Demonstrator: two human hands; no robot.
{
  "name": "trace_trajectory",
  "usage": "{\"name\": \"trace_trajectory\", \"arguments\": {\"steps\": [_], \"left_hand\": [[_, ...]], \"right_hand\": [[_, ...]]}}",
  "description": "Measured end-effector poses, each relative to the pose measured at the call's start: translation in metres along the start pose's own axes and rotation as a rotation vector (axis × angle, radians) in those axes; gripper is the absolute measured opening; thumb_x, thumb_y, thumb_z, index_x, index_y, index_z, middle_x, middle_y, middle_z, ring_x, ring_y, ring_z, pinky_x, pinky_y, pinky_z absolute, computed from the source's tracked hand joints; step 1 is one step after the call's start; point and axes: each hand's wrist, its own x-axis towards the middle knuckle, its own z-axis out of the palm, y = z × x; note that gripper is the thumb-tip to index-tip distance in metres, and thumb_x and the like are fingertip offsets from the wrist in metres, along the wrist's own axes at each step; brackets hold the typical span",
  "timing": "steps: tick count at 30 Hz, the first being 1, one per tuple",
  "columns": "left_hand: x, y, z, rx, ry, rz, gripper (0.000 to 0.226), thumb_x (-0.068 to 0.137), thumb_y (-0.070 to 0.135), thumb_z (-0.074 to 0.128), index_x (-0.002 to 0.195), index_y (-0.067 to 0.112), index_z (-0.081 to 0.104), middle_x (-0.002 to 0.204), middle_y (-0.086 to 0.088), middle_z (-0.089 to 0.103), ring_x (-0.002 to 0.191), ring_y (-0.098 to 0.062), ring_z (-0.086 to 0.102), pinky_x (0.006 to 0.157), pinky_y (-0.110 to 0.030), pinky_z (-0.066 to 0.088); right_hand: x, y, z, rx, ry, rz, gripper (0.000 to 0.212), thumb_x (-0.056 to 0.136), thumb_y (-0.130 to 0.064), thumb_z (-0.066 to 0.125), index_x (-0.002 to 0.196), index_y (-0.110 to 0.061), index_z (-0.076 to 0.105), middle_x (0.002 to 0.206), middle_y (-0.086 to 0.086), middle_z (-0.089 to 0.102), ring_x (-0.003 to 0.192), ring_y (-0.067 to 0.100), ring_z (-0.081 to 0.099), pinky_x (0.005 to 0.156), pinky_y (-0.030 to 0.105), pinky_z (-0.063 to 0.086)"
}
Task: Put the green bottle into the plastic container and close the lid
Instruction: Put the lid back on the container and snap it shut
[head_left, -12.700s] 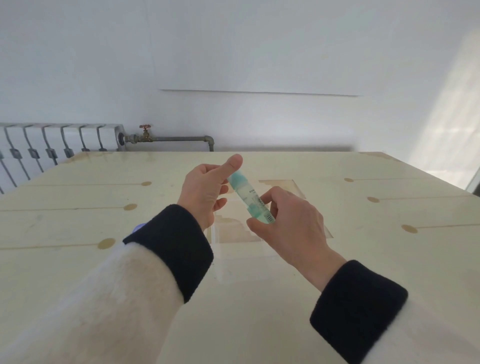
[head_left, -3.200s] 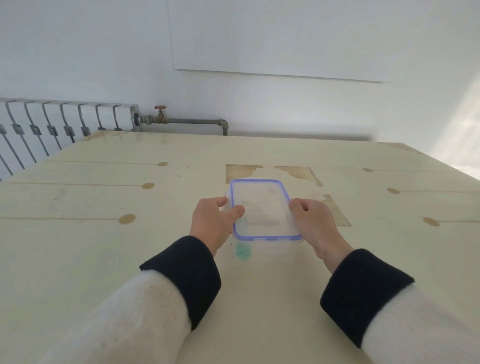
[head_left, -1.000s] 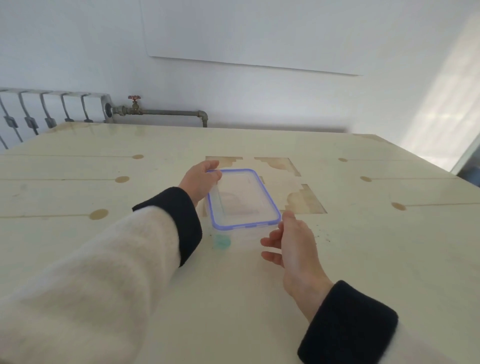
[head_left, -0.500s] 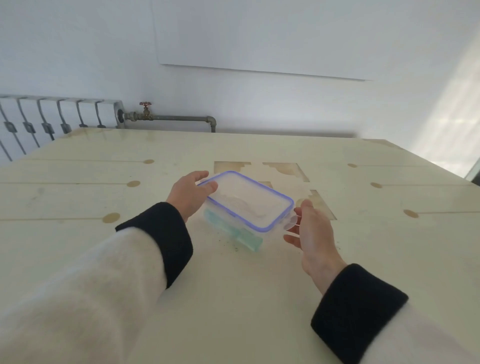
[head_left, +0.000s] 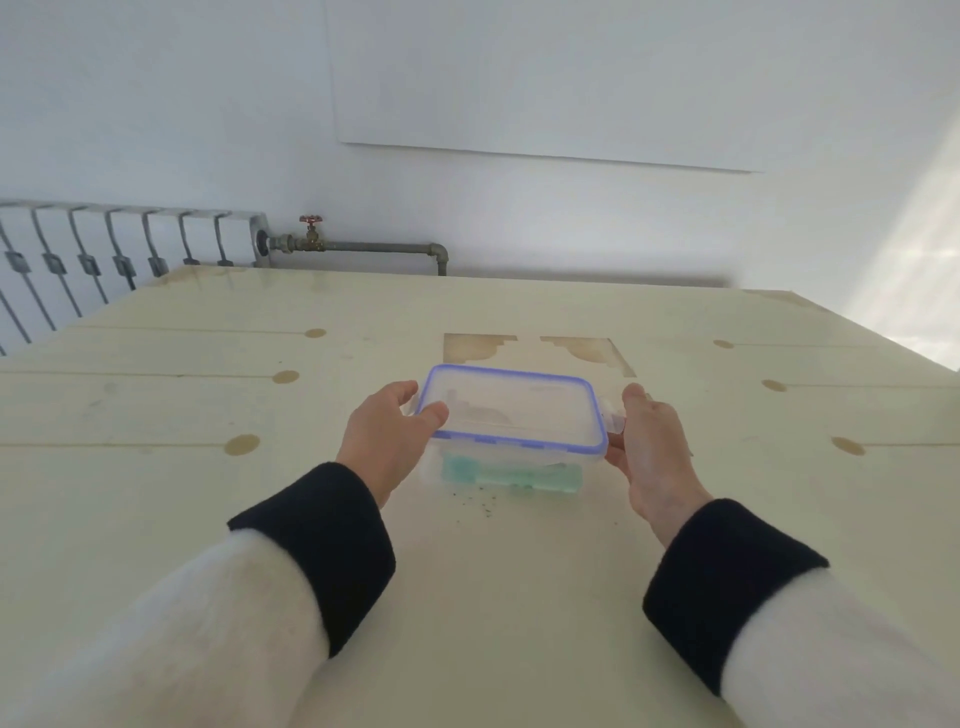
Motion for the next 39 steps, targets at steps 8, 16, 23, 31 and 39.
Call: {"name": "trace_trajectory", "arguments": {"steps": [8,16,23,31,39], "left_hand": [[-0.018,0.001,0.012,0.036,0.063,0.005,0.057,0.086,0.036,0.056,0.136,0.015,0.040,0.137,-0.001,0.049,0.114,-0.024,0.052,0.092,-0.044,0.050],[-0.022,0.002,0.016,0.014,0.125,-0.006,0.054,0.085,0.037,0.057,0.132,0.014,0.041,0.134,-0.001,0.050,0.108,-0.019,0.052,0.086,-0.034,0.050],[-0.024,0.004,0.019,-0.017,0.134,-0.012,0.053,0.087,0.034,0.055,0.134,0.014,0.041,0.134,0.000,0.051,0.096,-0.012,0.051,0.056,-0.012,0.037],[-0.024,0.003,0.021,-0.070,0.168,-0.028,0.056,0.087,0.032,0.057,0.136,0.013,0.039,0.139,0.000,0.048,0.101,-0.011,0.049,0.057,-0.008,0.036],[-0.023,0.001,0.024,-0.110,0.181,-0.027,0.049,0.088,0.028,0.055,0.133,0.011,0.044,0.122,0.002,0.055,0.092,-0.007,0.049,0.056,-0.006,0.033]], "right_hand": [[0.002,0.006,0.001,-0.098,-0.045,-0.071,0.039,0.083,-0.034,0.058,0.115,-0.013,0.050,0.115,0.006,0.058,0.108,0.027,0.057,0.097,0.046,0.046],[0.003,0.016,0.002,-0.161,-0.012,-0.158,0.058,0.079,-0.026,0.068,0.129,-0.010,0.044,0.120,0.005,0.052,0.100,0.019,0.051,0.079,0.027,0.037],[0.004,0.020,0.001,-0.195,-0.010,-0.189,0.061,0.084,-0.031,0.062,0.137,-0.008,0.041,0.133,0.005,0.051,0.101,0.013,0.046,0.083,0.024,0.034],[-0.001,0.019,0.002,-0.211,-0.043,-0.161,0.054,0.088,-0.032,0.057,0.133,-0.004,0.046,0.138,0.005,0.050,0.120,0.021,0.049,0.091,0.025,0.034],[-0.004,0.018,0.004,-0.204,-0.073,-0.172,0.028,0.088,-0.031,0.054,0.105,-0.013,0.065,0.096,0.000,0.067,0.084,0.015,0.060,0.066,0.023,0.045]]}}
